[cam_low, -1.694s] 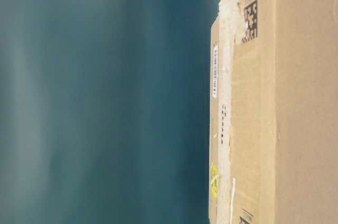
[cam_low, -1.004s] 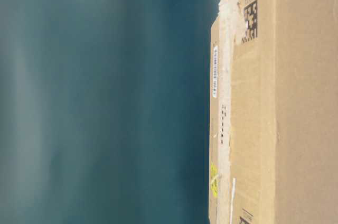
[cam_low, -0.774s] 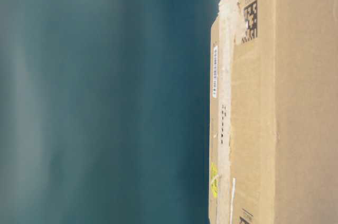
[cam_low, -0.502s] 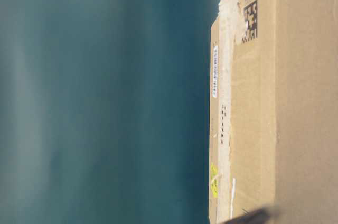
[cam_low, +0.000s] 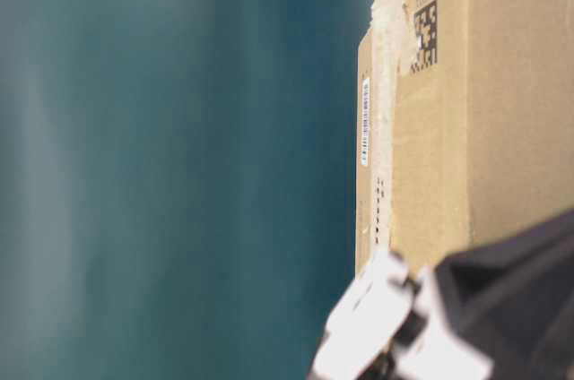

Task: Apply tape along the seams of the closed cardboard box to seal it securely.
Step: 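Pinch the tape's free end with the left gripper and pull it out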

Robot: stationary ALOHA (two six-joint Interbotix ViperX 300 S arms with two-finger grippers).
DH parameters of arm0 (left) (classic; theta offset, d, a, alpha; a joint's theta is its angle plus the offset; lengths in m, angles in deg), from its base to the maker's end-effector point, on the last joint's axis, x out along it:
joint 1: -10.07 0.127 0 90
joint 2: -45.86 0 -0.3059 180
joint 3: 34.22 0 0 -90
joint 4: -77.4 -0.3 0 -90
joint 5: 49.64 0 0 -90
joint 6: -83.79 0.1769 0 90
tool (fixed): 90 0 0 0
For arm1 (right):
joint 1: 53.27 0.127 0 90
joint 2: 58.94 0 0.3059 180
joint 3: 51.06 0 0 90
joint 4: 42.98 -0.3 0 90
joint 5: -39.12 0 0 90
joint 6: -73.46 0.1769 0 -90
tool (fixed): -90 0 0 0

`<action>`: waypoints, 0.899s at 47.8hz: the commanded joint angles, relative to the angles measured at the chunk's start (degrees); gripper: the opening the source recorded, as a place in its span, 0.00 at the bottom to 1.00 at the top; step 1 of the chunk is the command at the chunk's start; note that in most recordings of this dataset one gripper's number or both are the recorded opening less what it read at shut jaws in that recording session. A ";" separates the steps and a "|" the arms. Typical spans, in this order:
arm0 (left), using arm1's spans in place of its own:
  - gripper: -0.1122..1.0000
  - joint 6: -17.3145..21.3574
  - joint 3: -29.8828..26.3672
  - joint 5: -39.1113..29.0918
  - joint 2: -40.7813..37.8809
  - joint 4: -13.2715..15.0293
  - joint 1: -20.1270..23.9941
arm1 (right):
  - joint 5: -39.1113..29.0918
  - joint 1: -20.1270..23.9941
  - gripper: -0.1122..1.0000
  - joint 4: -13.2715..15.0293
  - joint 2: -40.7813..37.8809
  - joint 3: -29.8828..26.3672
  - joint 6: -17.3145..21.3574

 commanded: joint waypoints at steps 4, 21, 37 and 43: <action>0.71 0.44 -3.34 0.53 -2.20 0.18 1.05 | 0.26 0.26 0.10 0.26 -0.26 -0.88 -0.26; 0.70 0.44 -5.36 0.35 -3.87 0.09 -0.35 | -0.44 0.26 0.10 0.97 -0.35 -0.79 -0.53; 0.19 -0.97 -5.98 -3.78 -3.96 0.26 -1.05 | -0.62 0.35 0.10 0.88 -0.88 -0.79 -0.44; 0.10 -0.97 -6.50 -5.36 -3.87 0.26 -0.97 | -0.62 0.26 0.10 0.97 -0.97 -0.79 -0.44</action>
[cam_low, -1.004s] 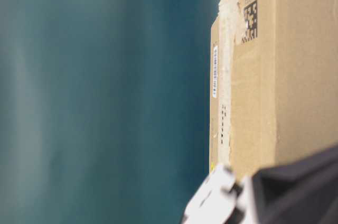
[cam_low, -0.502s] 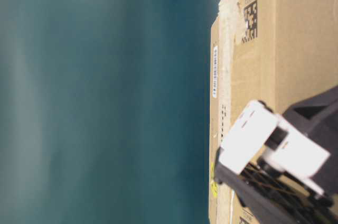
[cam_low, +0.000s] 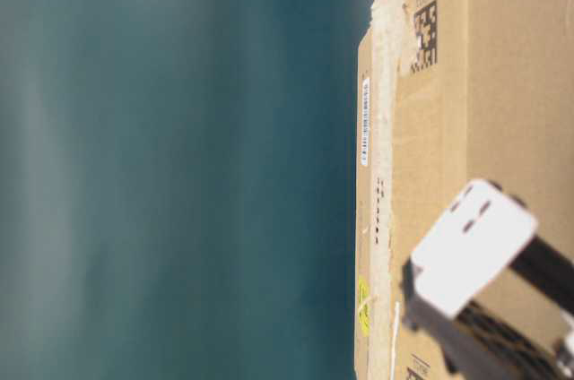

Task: Apply tape along the seams of the closed cardboard box to seal it securely.
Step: 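Pinch the tape's free end with the left gripper and pull it out, then carry the tape strip up to the box's top seam with the left gripper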

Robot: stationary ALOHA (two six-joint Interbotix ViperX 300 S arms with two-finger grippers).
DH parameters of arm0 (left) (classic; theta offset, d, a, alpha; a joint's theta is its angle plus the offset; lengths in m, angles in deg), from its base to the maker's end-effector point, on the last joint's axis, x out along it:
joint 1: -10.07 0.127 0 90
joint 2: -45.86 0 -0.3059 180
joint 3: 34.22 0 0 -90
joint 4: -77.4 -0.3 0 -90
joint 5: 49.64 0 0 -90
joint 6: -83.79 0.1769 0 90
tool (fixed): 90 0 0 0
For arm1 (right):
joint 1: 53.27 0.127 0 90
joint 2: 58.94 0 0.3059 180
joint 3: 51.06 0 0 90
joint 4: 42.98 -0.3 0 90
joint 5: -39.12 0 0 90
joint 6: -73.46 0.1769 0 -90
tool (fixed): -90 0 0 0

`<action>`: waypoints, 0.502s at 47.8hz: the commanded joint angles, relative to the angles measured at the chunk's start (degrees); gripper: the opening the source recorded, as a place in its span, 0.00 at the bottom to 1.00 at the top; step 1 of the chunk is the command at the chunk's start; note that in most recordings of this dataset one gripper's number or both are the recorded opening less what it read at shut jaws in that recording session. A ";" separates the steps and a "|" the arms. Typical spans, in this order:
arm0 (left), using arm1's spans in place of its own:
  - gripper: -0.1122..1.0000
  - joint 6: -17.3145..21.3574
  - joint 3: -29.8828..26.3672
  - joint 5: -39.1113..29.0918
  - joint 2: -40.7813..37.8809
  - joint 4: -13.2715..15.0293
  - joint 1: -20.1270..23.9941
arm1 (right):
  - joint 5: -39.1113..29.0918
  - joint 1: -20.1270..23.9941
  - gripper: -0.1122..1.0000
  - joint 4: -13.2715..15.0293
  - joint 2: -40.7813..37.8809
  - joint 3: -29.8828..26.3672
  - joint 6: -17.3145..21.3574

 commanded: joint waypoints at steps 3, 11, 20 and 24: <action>0.10 -0.09 -1.23 -0.70 1.41 0.18 -0.09 | 0.44 0.09 0.10 0.09 -0.35 -0.79 0.00; 0.10 0.18 -0.97 -1.76 4.04 0.09 -0.09 | 0.18 0.09 0.10 0.09 -0.44 -0.70 0.09; 0.10 1.32 -0.70 -7.29 9.93 -0.44 -0.09 | 0.00 0.09 0.10 0.09 -0.62 -0.70 0.18; 0.10 3.78 -0.53 -10.99 13.27 -0.62 0.09 | -0.18 0.18 0.10 0.09 -0.53 -0.70 0.18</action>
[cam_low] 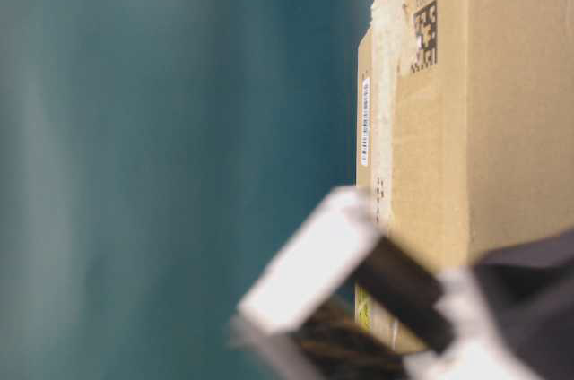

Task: Apply tape along the seams of the closed cardboard box to seal it securely.
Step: 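Carry the tape strip up to the box's top seam with the left gripper, then press the tape strip onto the seam near the box's left edge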

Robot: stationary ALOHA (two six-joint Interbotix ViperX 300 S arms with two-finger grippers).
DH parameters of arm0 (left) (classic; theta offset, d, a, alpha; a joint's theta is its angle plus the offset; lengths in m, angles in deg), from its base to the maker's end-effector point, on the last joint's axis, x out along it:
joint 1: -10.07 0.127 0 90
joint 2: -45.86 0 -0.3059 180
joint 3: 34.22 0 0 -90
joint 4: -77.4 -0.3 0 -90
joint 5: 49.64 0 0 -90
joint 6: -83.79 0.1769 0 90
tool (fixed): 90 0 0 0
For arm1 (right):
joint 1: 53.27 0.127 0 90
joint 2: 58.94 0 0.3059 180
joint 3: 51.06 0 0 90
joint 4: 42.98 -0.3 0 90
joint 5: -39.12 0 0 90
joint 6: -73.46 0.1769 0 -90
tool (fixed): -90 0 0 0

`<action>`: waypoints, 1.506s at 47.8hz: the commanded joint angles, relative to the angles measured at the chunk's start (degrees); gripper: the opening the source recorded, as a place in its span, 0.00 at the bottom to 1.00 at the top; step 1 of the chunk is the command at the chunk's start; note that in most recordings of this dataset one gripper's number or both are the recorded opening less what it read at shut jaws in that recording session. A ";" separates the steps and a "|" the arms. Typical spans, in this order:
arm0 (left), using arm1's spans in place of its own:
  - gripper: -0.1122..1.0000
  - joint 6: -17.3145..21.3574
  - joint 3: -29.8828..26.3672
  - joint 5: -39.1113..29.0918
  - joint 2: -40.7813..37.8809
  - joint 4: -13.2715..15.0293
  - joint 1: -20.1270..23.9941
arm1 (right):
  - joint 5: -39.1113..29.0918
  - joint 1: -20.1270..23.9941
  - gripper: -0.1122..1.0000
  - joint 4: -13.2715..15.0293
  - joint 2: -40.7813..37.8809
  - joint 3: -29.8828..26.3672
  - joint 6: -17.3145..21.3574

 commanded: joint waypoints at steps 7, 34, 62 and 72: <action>0.10 5.98 0.18 -6.77 9.14 -0.35 1.32 | -0.09 0.09 0.10 0.00 -0.35 -0.79 0.09; 0.10 13.01 4.48 -10.28 25.40 -1.14 13.36 | -0.26 0.09 0.10 0.00 0.00 -0.97 0.18; 0.10 21.88 5.01 -13.45 24.87 -1.23 22.41 | -0.26 0.00 0.10 0.26 -0.26 -1.32 -0.79; 0.10 21.88 4.66 -13.36 22.06 -1.14 24.17 | -0.26 -0.62 0.10 0.62 -0.26 -1.32 -1.05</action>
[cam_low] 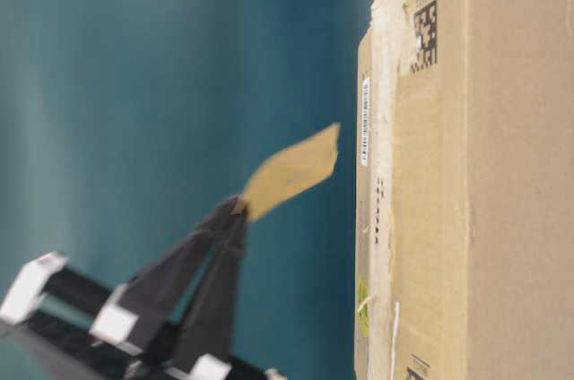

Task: Apply tape along the seams of the closed cardboard box to seal it securely.
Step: 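Press the tape strip onto the seam near the box's left edge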

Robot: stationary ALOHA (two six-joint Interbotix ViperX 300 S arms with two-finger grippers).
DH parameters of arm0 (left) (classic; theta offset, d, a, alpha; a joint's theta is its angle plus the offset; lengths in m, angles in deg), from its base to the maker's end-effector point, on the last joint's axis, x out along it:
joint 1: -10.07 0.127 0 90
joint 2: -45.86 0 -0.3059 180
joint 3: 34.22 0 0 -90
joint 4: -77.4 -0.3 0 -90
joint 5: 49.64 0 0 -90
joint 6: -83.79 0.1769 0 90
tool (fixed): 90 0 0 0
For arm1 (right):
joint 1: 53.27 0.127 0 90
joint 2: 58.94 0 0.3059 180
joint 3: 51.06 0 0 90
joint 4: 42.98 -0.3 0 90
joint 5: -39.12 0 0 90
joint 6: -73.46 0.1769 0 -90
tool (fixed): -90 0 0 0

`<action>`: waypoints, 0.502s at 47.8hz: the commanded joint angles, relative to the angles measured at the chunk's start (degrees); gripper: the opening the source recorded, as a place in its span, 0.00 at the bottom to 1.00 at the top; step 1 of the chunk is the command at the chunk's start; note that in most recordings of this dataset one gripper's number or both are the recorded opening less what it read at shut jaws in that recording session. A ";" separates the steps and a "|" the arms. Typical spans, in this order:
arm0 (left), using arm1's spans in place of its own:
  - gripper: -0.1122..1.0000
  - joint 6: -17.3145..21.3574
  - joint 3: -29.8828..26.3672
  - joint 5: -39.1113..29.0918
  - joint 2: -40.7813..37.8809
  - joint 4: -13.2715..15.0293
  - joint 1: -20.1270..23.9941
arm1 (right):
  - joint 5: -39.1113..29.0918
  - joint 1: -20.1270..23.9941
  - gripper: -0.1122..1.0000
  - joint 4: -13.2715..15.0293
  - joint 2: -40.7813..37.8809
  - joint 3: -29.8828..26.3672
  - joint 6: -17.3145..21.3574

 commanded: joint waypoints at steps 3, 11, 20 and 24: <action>0.10 0.00 -1.14 0.26 -1.05 0.00 0.18 | 0.09 -0.44 0.10 0.26 -0.35 -1.32 -0.44; 0.10 -0.35 -0.70 -0.09 -1.76 0.09 -0.18 | 0.00 -0.44 0.10 0.26 -0.70 -1.32 -1.23; 0.10 -0.97 0.97 -0.88 -0.62 0.26 -0.97 | -0.18 -0.44 0.10 0.26 -1.14 -1.23 -1.32; 0.10 -0.97 1.85 -2.46 -0.09 0.26 -1.41 | -0.09 -0.44 0.10 0.35 -1.41 -1.05 -1.32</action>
